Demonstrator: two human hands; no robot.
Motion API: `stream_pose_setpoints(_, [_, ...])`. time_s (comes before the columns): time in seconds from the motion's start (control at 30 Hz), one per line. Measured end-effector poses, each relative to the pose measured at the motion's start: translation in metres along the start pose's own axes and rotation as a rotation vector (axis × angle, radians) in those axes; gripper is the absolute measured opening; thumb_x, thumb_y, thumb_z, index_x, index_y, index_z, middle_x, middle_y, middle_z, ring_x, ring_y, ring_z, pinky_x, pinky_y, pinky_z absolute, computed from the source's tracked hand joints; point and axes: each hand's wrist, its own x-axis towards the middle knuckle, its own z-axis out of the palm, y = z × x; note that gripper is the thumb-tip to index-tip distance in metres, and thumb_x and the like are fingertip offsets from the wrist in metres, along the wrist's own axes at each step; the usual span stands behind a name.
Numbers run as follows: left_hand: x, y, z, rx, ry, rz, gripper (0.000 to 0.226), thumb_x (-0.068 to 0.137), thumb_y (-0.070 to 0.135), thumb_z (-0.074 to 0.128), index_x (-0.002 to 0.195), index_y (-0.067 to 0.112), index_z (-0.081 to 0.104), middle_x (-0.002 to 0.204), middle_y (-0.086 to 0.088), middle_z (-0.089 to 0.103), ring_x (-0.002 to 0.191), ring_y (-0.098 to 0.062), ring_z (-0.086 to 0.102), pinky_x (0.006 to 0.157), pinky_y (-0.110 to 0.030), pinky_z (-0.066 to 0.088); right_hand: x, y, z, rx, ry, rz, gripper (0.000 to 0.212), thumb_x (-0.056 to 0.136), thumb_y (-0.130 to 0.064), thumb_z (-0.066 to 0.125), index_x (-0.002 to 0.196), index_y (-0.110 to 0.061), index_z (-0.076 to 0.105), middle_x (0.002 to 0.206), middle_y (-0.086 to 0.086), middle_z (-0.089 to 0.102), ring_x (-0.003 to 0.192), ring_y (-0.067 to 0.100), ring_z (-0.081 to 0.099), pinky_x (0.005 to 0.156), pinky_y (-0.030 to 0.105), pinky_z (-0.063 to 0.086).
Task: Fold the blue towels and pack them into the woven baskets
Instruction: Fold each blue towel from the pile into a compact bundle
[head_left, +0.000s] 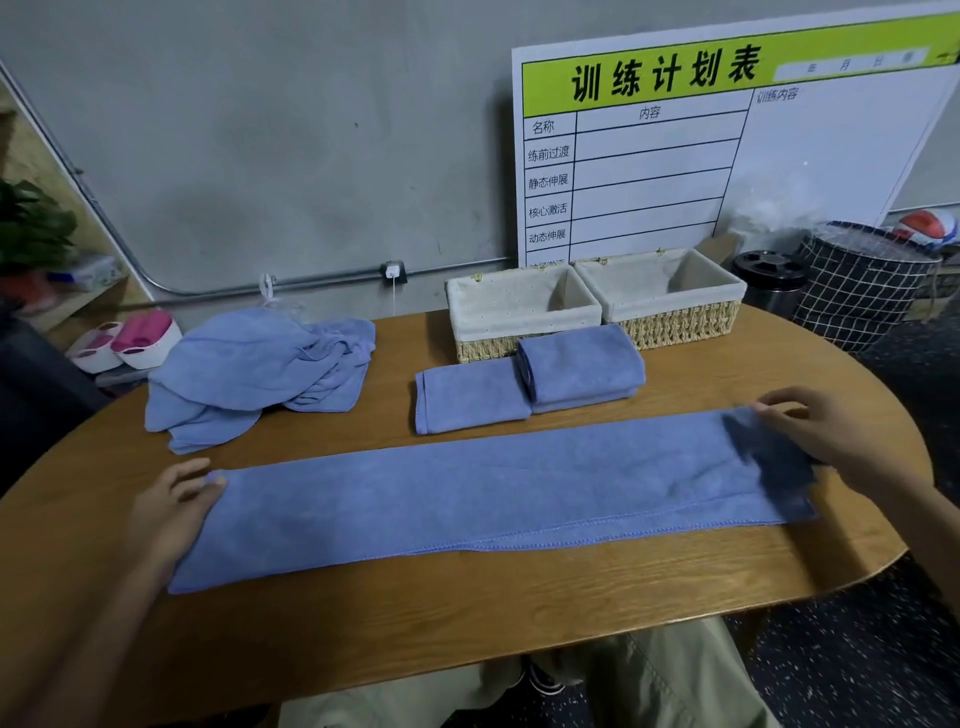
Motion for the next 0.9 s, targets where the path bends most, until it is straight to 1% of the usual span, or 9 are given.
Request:
stream_pose_setpoints(0.1, [-0.003, 0.000, -0.002, 0.026, -0.059, 0.059, 0.040, 0.093, 0.021, 0.071, 0.132, 0.013, 0.060, 0.123, -0.014, 0.066, 0.117, -0.034, 0.058, 0.089, -0.041, 0.043, -0.012, 0.008, -0.005, -0.076, -0.041, 0.019, 0.046, 0.076, -0.048, 0.072, 0.113, -0.024, 0.061, 0.093, 0.015, 0.066, 0.078, 0.037, 0.061, 0.055, 0.035, 0.048])
stream_pose_setpoints(0.17, [-0.001, -0.003, -0.002, 0.045, -0.059, 0.074, 0.039, 0.093, 0.017, 0.071, 0.131, 0.013, 0.061, 0.122, -0.017, 0.066, 0.116, -0.035, 0.059, 0.088, -0.042, 0.044, -0.019, 0.005, -0.006, -0.021, -0.042, 0.016, 0.037, 0.087, -0.026, 0.072, 0.121, -0.020, 0.059, 0.096, 0.021, 0.063, 0.078, 0.040, 0.059, 0.055, 0.042, 0.050])
stream_pose_setpoints(0.23, [-0.001, -0.005, -0.002, 0.056, -0.040, 0.079, 0.036, 0.093, 0.013, 0.070, 0.128, 0.013, 0.063, 0.118, -0.018, 0.068, 0.113, -0.035, 0.060, 0.086, -0.042, 0.045, -0.023, 0.001, -0.009, 0.078, -0.020, 0.042, 0.037, 0.092, -0.012, 0.067, 0.127, -0.015, 0.055, 0.083, 0.021, 0.052, 0.062, 0.034, 0.047, 0.044, 0.034, 0.043])
stream_pose_setpoints(0.3, [-0.001, -0.007, -0.003, 0.053, -0.001, 0.081, 0.032, 0.093, 0.011, 0.069, 0.125, 0.014, 0.065, 0.116, -0.015, 0.069, 0.112, -0.033, 0.061, 0.083, -0.041, 0.045, -0.025, 0.002, -0.013, 0.139, -0.009, 0.064, 0.041, 0.092, -0.008, 0.065, 0.131, -0.011, 0.052, 0.073, 0.015, 0.041, 0.054, 0.025, 0.036, 0.037, 0.026, 0.035])
stream_pose_setpoints(0.4, [0.005, -0.010, -0.004, -0.096, 0.025, 0.010, 0.031, 0.094, 0.006, 0.068, 0.124, 0.011, 0.065, 0.121, -0.015, 0.067, 0.114, -0.031, 0.060, 0.088, -0.042, 0.046, -0.029, 0.009, -0.016, 0.102, -0.057, 0.105, 0.042, 0.091, -0.006, 0.066, 0.130, -0.012, 0.053, 0.070, 0.015, 0.042, 0.051, 0.023, 0.038, 0.041, 0.029, 0.034])
stream_pose_setpoints(0.53, [0.018, -0.004, -0.011, -0.450, -0.067, -0.175, 0.038, 0.096, 0.005, 0.063, 0.134, 0.007, 0.058, 0.135, -0.019, 0.059, 0.112, -0.027, 0.056, 0.085, -0.038, 0.051, -0.035, 0.013, -0.016, 0.100, -0.102, 0.136, 0.036, 0.090, -0.007, 0.067, 0.123, -0.016, 0.057, 0.097, 0.037, 0.059, 0.055, 0.026, 0.048, 0.048, 0.032, 0.043])
stream_pose_setpoints(0.63, [0.014, 0.010, -0.014, -0.559, -0.141, -0.234, 0.037, 0.099, 0.016, 0.061, 0.135, 0.013, 0.058, 0.131, -0.005, 0.059, 0.117, -0.020, 0.055, 0.082, -0.031, 0.049, -0.038, 0.015, -0.016, 0.095, -0.095, 0.116, 0.035, 0.090, -0.010, 0.068, 0.122, -0.019, 0.057, 0.105, 0.033, 0.061, 0.074, 0.038, 0.060, 0.055, 0.040, 0.052])
stream_pose_setpoints(0.7, [0.005, 0.010, -0.012, -0.480, -0.179, -0.204, 0.034, 0.096, 0.025, 0.066, 0.129, 0.020, 0.062, 0.128, 0.001, 0.061, 0.118, -0.018, 0.055, 0.082, -0.034, 0.049, -0.041, 0.018, -0.012, 0.029, -0.095, 0.090, 0.036, 0.090, -0.012, 0.068, 0.124, -0.019, 0.056, 0.099, 0.025, 0.065, 0.085, 0.039, 0.064, 0.057, 0.042, 0.057])
stream_pose_setpoints(0.9, [-0.016, -0.008, -0.010, -0.073, -0.173, 0.175, 0.040, 0.090, 0.020, 0.074, 0.127, 0.031, 0.063, 0.132, 0.006, 0.058, 0.127, -0.017, 0.049, 0.101, -0.042, 0.044, -0.049, 0.020, -0.002, -0.001, -0.009, 0.003, 0.041, 0.094, -0.013, 0.065, 0.132, -0.019, 0.050, 0.093, 0.009, 0.064, 0.083, 0.024, 0.064, 0.060, 0.040, 0.053])
